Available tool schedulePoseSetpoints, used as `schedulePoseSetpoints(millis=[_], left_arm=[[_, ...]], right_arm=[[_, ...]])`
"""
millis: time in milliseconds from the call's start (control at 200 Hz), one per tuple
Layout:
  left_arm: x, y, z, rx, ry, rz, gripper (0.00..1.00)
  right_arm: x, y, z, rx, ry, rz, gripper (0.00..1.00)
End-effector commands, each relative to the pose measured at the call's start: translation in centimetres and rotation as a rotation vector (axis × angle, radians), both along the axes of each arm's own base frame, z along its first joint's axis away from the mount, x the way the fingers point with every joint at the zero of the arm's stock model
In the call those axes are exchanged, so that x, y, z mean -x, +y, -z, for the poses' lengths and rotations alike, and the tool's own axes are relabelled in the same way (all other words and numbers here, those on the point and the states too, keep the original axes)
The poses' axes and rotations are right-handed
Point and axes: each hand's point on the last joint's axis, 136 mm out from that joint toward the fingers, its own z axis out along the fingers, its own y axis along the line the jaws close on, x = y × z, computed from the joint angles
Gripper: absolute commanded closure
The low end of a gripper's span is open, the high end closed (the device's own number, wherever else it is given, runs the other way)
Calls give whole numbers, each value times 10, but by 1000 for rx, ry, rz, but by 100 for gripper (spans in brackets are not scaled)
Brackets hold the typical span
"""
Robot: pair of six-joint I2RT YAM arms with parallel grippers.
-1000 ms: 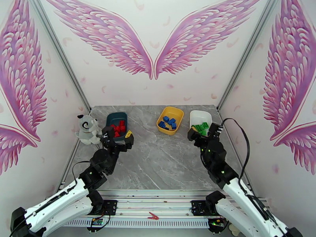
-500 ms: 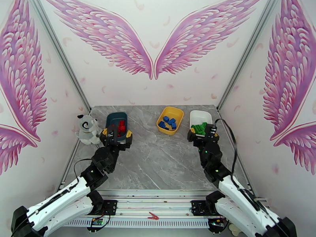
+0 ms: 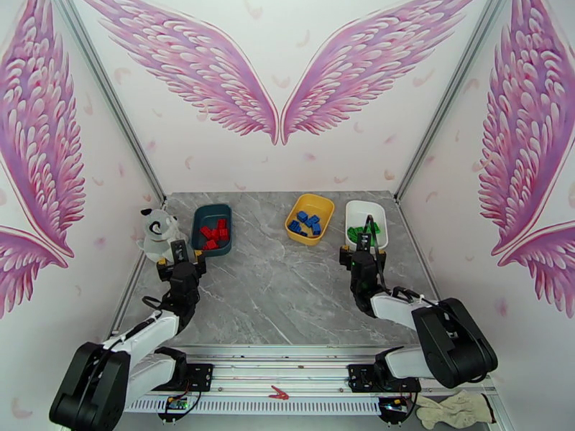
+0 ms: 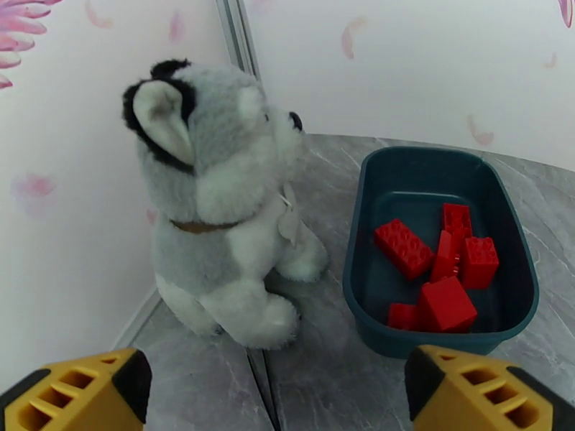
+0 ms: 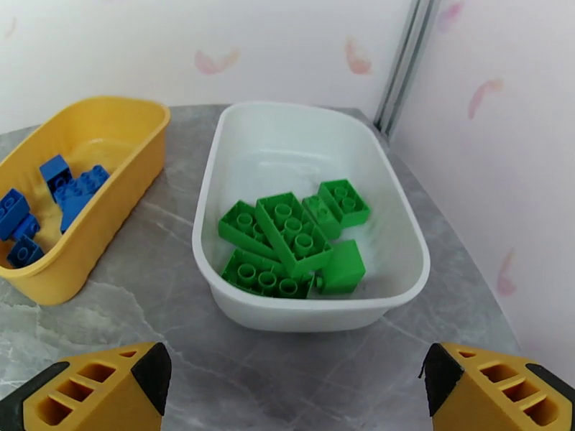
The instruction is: Sort the legos into containers by color
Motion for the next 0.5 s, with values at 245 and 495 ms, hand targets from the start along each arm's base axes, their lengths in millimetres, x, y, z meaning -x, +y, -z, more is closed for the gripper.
schedulePoseSetpoints(millis=[245, 495], left_arm=[[-26, -5, -16, 6, -116, 104, 1], [-32, 1, 7, 17, -189, 128, 1]], right_arm=[[-14, 10, 4, -49, -53, -140, 1], [-21, 5, 19, -86, -23, -150, 1]])
